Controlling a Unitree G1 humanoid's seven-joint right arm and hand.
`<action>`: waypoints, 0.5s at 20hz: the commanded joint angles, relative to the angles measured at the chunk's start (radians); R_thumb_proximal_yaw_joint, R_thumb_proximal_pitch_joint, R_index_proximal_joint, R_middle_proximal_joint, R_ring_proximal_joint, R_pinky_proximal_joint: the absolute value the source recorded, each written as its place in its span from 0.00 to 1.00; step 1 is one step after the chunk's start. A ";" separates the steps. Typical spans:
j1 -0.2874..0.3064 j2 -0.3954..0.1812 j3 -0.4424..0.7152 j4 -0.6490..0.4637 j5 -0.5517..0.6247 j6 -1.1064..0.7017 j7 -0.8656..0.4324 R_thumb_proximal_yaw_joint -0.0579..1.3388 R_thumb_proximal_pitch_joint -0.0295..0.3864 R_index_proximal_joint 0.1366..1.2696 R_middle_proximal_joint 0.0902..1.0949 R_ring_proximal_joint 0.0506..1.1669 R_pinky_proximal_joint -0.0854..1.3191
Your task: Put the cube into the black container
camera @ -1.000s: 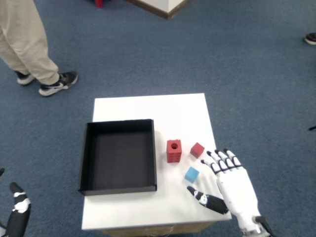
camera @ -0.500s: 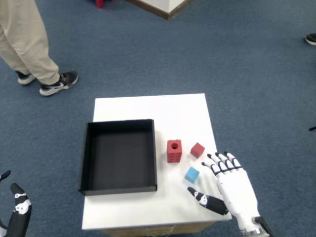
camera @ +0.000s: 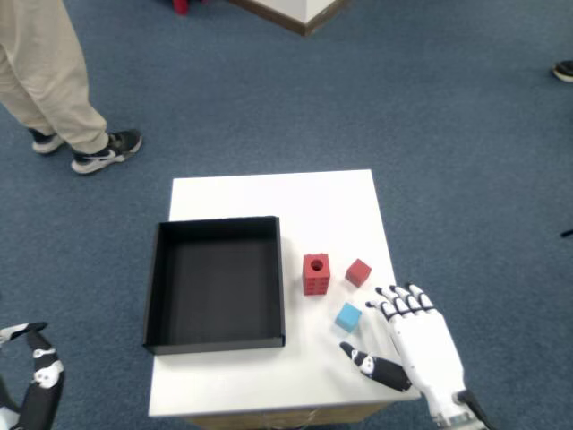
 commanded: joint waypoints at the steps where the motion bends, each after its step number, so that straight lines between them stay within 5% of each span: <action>1: -0.033 -0.009 -0.020 -0.018 0.031 -0.013 0.001 0.22 0.02 0.37 0.23 0.24 0.23; 10: -0.027 0.016 -0.049 -0.022 0.054 -0.018 0.093 0.20 0.03 0.37 0.23 0.24 0.23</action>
